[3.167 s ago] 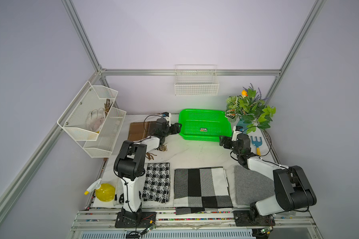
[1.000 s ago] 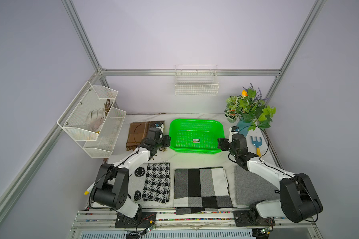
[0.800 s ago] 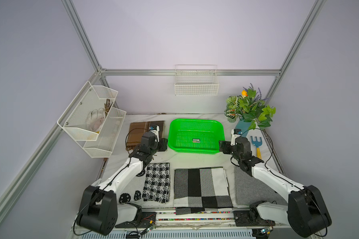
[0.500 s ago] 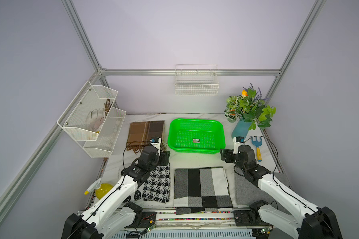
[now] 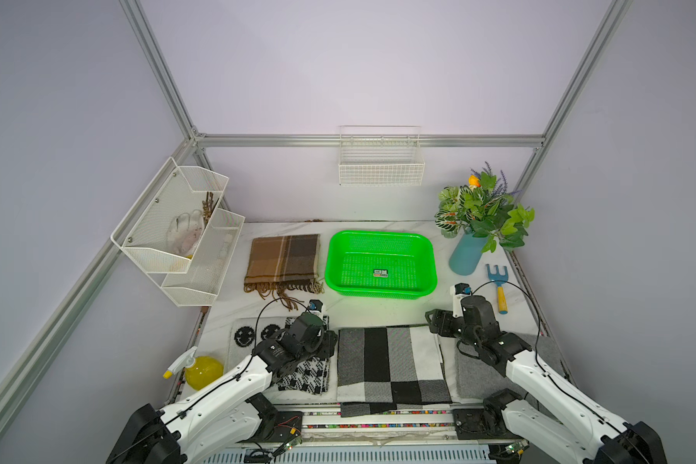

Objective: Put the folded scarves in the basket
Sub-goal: Pick up the scarf at the center of the board.

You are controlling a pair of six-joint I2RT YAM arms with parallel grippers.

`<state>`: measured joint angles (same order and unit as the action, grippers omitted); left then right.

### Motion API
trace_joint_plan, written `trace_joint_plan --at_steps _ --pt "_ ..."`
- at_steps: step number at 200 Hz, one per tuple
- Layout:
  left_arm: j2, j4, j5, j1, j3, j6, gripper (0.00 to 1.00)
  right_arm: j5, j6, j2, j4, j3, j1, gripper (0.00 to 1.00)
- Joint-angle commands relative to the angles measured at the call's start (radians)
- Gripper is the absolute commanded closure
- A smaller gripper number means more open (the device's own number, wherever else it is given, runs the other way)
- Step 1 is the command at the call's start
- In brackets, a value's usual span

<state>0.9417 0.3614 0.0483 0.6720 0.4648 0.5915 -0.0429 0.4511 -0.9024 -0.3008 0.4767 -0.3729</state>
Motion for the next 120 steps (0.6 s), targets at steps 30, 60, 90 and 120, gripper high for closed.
trace_joint_plan --at_steps 30,60,90,120 --pt "0.021 -0.146 -0.128 0.014 -0.079 0.056 0.37 0.099 0.087 -0.124 -0.116 0.03 -0.124 0.2" --pt "0.033 -0.188 -0.157 0.033 -0.091 0.057 0.36 0.154 0.145 -0.096 -0.154 0.024 -0.173 0.2" --pt "0.113 -0.233 -0.126 0.07 -0.106 0.068 0.33 0.2 0.171 -0.192 -0.19 0.053 -0.205 0.2" --pt "0.216 -0.351 -0.165 0.079 -0.135 0.094 0.32 0.202 0.176 -0.224 -0.172 0.047 -0.213 0.19"
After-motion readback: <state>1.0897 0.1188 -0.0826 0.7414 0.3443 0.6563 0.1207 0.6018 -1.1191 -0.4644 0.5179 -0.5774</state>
